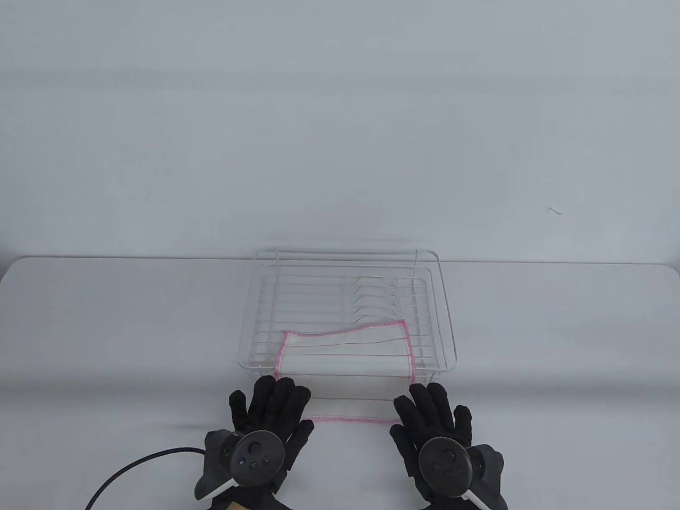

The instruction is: Drape dish cloth over dish rack edge

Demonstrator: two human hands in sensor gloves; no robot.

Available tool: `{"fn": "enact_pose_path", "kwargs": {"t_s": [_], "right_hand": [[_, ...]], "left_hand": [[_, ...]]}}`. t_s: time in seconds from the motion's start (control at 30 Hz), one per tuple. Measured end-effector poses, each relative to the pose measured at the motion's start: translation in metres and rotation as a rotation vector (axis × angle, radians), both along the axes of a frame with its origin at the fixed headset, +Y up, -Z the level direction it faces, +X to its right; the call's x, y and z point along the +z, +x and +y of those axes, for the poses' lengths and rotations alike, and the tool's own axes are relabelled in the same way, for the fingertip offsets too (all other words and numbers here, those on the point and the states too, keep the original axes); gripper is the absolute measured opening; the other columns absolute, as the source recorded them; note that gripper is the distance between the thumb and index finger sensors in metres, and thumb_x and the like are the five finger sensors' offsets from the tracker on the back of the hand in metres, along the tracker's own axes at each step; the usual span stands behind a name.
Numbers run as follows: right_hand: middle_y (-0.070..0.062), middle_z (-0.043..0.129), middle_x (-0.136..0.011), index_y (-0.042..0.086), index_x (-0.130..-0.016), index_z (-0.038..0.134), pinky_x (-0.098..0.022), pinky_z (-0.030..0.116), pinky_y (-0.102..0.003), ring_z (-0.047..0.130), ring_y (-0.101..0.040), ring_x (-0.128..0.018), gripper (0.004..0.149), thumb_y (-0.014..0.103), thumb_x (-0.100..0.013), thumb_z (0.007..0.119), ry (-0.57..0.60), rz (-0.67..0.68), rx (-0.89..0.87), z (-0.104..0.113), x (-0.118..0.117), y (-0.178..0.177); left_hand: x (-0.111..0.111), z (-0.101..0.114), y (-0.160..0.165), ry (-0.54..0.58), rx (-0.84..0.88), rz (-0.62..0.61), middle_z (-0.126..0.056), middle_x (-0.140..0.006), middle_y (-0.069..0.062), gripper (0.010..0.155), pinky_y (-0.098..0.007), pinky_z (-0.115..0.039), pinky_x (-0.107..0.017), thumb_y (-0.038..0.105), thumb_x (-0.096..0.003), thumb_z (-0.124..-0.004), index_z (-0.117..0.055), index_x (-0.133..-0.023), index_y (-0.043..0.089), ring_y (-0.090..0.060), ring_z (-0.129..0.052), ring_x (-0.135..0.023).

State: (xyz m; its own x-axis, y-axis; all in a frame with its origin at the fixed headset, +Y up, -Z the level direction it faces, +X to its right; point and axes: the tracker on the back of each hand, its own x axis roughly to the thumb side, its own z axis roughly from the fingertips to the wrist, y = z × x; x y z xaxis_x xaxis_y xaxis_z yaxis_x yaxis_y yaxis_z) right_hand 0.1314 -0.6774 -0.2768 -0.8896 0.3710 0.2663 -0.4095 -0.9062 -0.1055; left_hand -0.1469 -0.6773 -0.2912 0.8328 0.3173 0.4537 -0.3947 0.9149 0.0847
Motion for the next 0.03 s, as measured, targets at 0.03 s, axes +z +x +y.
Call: {"fn": "enact_pose_path", "kwargs": {"t_s": [0.03], "right_hand": [[-0.014, 0.038, -0.121, 0.016, -0.111, 0.051, -0.072, 0.023, -0.071, 0.03, -0.04, -0.115, 0.052, 0.04, -0.065, 0.055, -0.002, 0.001, 0.0, -0.0002, -0.0001, 0.0]], "left_hand": [[0.0, 0.0, 0.0001, -0.001, 0.0, -0.001, -0.05, -0.116, -0.032, 0.058, -0.082, -0.02, -0.06, 0.037, -0.0635, -0.055, -0.053, -0.113, 0.007, -0.059, -0.036, -0.106]]}}
